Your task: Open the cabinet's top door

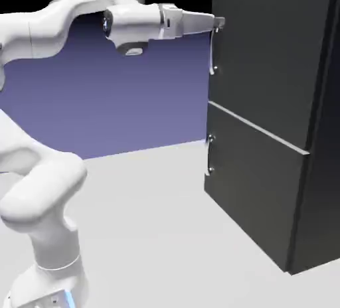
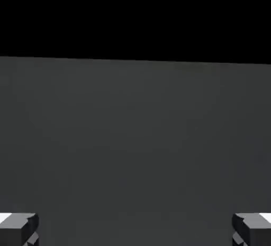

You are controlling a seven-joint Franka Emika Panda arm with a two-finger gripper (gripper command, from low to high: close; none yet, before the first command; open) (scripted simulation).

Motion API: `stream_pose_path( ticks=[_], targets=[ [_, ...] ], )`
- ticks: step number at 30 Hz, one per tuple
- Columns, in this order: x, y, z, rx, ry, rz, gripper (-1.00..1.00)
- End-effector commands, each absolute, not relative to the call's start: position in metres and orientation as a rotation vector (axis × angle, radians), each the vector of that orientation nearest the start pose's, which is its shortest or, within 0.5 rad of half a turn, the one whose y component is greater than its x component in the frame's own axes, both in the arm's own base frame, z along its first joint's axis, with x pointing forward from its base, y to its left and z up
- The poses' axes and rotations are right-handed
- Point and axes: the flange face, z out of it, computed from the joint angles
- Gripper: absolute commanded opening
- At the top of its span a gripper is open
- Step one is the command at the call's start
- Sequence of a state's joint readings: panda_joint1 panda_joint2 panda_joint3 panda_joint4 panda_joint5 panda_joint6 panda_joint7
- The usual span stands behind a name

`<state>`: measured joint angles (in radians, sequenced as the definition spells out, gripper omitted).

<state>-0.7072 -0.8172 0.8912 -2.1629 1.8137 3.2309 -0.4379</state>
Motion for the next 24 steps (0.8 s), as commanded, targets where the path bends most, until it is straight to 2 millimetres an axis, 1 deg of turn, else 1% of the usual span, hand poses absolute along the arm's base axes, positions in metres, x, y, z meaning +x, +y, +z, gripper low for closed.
stream_pose_path(
  ticks=[1,5,10,14,19,20,24],
  targets=[
    [0.377,0.136,0.686,-1.724,0.793,-1.853,0.0],
    [0.383,0.164,0.675,-1.708,0.781,-1.861,0.0],
    [0.394,0.202,0.652,-1.708,0.77,-1.852,0.0],
    [0.405,0.233,0.627,-1.722,0.767,-1.83,0.0],
    [0.419,0.27,0.589,-1.757,0.769,-1.786,0.0],
    [0.419,0.27,0.589,-1.757,0.769,-1.786,0.0],
    [0.458,0.269,0.589,-1.758,0.768,-1.787,0.0]
  ],
)
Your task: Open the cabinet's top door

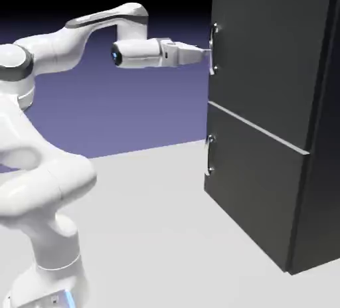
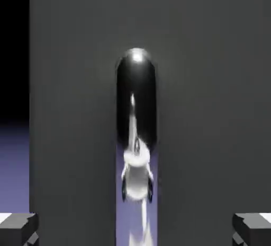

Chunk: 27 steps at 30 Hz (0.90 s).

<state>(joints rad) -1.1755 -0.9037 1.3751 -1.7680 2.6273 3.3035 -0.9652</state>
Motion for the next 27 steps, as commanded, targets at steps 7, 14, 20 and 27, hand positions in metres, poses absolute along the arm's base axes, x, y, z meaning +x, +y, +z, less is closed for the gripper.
stream_pose_path(
  ticks=[7,14,20,27],
  targets=[
    [0.441,0.259,0.589,-1.762,0.705,-1.744,-1.0],
    [0.394,0.239,0.589,-1.766,0.594,-1.669,-1.0],
    [0.355,0.217,0.589,-1.767,0.501,-1.604,-1.0],
    [0.313,0.187,0.589,-1.763,0.393,-1.525,-1.0]
  ],
)
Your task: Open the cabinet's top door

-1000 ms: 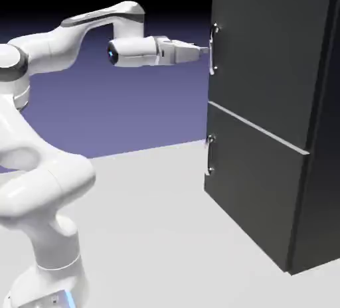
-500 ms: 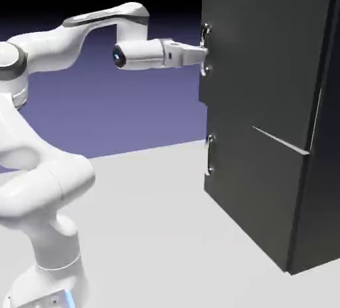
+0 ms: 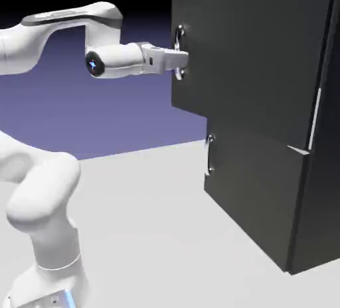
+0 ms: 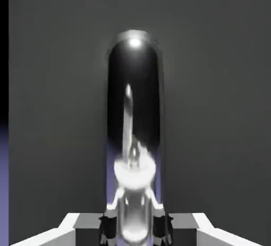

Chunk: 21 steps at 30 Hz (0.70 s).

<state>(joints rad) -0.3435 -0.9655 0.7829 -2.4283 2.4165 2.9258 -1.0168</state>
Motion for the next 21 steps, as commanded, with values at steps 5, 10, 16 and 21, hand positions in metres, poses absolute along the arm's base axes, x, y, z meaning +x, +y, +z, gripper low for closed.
stream_pose_path(
  ticks=[5,10,16,21],
  targets=[
    [0.283,0.162,0.589,-1.758,0.315,-1.466,-1.0],
    [0.255,0.133,0.589,-1.749,0.234,-1.403,-1.0],
    [0.227,0.097,0.589,-1.737,0.146,-1.331,-1.0],
    [0.209,0.072,0.589,-1.727,0.086,-1.282,-1.0]
  ],
)
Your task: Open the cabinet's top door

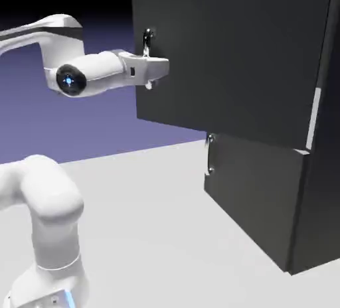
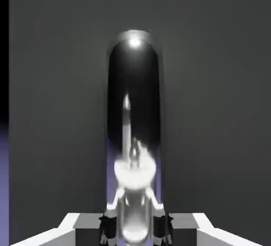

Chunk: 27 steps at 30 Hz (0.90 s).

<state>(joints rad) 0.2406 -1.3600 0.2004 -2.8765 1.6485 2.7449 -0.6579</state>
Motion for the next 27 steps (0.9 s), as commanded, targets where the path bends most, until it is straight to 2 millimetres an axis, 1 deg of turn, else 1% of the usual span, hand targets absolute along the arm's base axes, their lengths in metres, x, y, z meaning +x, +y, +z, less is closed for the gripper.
stream_pose_path(
  ticks=[1,5,10,17,22,26,27],
  targets=[
    [0.206,0.066,0.589,-1.725,0.074,-1.272,-1.0],
    [0.193,0.043,0.589,-1.715,0.023,-1.229,-1.0],
    [0.176,0.009,0.589,-1.699,-0.047,-1.168,-1.0],
    [0.159,-0.04,0.589,-1.675,-0.141,-1.085,-1.0],
    [0.149,-0.08,0.589,-1.653,-0.214,-1.018,-1.0],
    [0.142,-0.118,0.589,-1.631,-0.281,-0.953,-1.0],
    [0.142,-0.121,0.588,-1.633,-0.285,-0.946,-1.0]
  ],
)
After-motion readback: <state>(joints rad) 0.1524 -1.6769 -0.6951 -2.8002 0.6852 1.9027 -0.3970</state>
